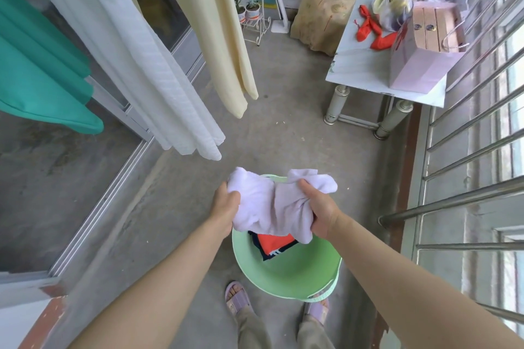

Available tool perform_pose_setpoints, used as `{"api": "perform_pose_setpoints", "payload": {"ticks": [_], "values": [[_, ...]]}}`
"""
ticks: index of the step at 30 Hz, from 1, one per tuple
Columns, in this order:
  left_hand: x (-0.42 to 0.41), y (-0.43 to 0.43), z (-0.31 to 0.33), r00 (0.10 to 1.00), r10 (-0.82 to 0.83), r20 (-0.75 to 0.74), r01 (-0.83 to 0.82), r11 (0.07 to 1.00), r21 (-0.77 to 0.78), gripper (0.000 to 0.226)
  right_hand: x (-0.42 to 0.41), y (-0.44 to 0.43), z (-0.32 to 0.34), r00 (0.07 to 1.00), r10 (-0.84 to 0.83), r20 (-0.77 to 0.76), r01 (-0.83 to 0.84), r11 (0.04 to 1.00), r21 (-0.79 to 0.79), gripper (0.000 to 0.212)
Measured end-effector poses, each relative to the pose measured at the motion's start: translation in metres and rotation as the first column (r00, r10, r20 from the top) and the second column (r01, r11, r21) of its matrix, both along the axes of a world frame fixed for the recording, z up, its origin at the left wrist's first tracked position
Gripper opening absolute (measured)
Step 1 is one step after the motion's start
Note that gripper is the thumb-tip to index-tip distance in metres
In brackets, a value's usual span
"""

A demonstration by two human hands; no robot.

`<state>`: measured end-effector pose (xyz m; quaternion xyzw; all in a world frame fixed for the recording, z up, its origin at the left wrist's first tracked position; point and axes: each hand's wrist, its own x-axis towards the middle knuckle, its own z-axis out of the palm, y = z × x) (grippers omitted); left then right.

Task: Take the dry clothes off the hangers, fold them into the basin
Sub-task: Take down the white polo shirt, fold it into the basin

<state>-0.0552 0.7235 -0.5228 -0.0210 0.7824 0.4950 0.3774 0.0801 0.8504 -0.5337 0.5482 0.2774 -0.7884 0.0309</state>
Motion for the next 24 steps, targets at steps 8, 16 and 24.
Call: {"api": "perform_pose_setpoints", "payload": {"ticks": [8, 16, 24], "values": [[0.029, 0.019, -0.015, 0.892, -0.421, -0.163, 0.402, 0.905, -0.138, 0.056, -0.018, -0.026, -0.013, 0.986, 0.062, -0.156, -0.054, 0.997, 0.055, 0.026], [0.044, 0.029, -0.02, 0.874, -0.483, 0.045, 0.481, 0.875, 0.045, 0.066, -0.02, -0.027, -0.029, 0.993, 0.105, -0.051, -0.097, 0.986, 0.133, 0.058], [-0.003, 0.004, -0.035, 0.991, -0.128, 0.035, 0.129, 0.991, -0.029, 0.015, 0.016, -0.001, -0.039, 0.988, 0.017, -0.152, -0.012, 0.999, 0.03, 0.037]]}}
